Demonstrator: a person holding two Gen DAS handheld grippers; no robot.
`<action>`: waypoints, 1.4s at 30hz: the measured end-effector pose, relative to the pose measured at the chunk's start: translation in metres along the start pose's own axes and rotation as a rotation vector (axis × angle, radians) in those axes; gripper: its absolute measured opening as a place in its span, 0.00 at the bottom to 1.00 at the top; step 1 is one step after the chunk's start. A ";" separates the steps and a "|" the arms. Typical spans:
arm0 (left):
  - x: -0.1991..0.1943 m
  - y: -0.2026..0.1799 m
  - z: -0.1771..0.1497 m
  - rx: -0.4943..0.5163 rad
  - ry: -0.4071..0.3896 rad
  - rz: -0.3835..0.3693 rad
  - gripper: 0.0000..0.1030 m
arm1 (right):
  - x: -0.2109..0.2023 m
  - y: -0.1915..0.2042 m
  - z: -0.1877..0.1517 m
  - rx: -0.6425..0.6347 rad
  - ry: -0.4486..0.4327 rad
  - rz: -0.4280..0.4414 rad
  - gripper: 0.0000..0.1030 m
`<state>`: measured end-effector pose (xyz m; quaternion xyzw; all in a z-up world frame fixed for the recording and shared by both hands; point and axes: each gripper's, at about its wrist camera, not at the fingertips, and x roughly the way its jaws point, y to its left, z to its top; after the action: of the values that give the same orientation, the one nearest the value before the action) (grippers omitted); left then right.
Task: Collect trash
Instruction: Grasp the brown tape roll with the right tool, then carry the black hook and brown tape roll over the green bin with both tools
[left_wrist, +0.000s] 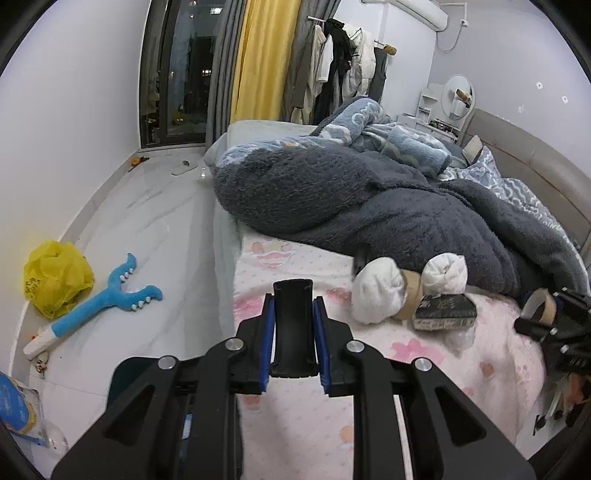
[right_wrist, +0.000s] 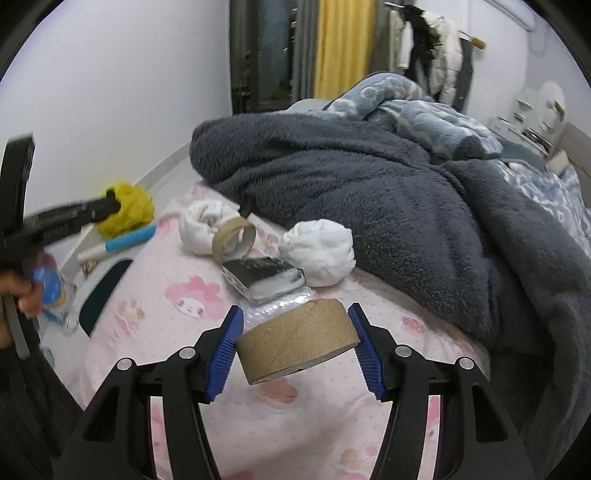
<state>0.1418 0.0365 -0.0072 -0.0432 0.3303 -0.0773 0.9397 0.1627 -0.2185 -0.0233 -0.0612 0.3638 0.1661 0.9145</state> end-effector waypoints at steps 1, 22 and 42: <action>-0.002 0.002 -0.001 0.002 0.002 0.007 0.21 | -0.003 0.003 0.001 0.013 -0.008 -0.001 0.58; -0.001 0.078 -0.037 -0.017 0.108 0.141 0.21 | -0.007 0.089 0.045 0.019 -0.125 -0.009 0.58; 0.035 0.164 -0.109 -0.141 0.422 0.181 0.22 | 0.039 0.191 0.070 -0.027 -0.079 0.178 0.58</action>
<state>0.1193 0.1888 -0.1348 -0.0618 0.5265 0.0229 0.8476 0.1679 -0.0129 0.0021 -0.0344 0.3291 0.2540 0.9088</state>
